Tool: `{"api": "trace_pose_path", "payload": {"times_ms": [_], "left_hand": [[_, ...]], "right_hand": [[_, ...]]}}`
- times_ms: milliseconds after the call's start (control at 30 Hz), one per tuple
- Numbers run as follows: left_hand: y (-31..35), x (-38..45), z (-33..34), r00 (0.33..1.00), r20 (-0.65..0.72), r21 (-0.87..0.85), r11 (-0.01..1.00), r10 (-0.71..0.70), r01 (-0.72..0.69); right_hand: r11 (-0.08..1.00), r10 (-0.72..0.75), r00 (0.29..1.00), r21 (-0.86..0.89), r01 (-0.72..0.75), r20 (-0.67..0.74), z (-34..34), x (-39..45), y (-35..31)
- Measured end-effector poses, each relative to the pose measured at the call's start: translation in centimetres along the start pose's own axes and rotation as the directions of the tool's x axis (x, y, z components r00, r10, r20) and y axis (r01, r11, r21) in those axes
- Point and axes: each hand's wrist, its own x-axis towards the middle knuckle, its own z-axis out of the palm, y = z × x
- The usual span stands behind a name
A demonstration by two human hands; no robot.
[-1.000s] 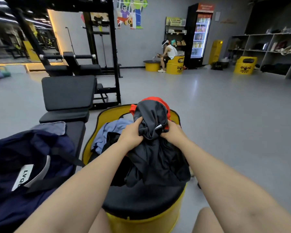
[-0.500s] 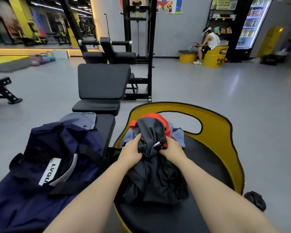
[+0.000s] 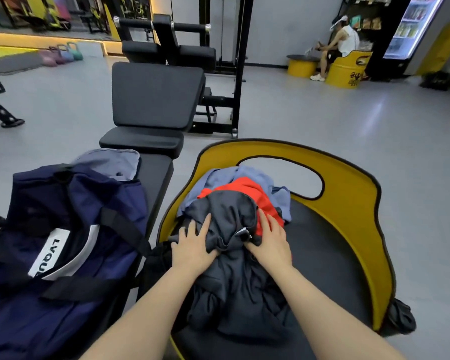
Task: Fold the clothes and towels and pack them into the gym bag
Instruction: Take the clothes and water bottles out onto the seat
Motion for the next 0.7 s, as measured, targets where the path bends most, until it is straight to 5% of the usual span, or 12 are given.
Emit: {"api": "trace_pose_path", "payload": {"times_ms": [133,233,333,467,700], "left_hand": [[1.0,-2.1,-0.7,0.968,-0.23,0.186,0.981,0.103,-0.06],[2.1,-2.8,-0.1,0.889,-0.383,0.159,0.966,0.25,-0.203],[3.3,-2.3,0.4,0.866,-0.357,0.189,0.935,0.351,-0.301],[2.4,-0.4,2.1,0.953,-0.2,0.157,0.968,0.226,-0.197],[1.0,1.2,4.7,0.965,-0.15,0.182,0.965,0.215,-0.187]], "right_hand": [[0.991,-0.113,0.992,-0.084,0.108,-0.054,-0.5,-1.3,0.7],[0.962,-0.252,0.955,-0.146,0.229,-0.157,-0.9,-2.1,0.9],[0.928,-0.326,0.941,-0.221,0.299,-0.095,-1.0,-1.8,0.7],[0.923,-0.216,0.969,-0.3,0.243,0.12,0.0,-0.3,1.4],[0.929,-0.128,0.966,-0.314,0.196,0.225,2.2,1.0,1.9]]}}
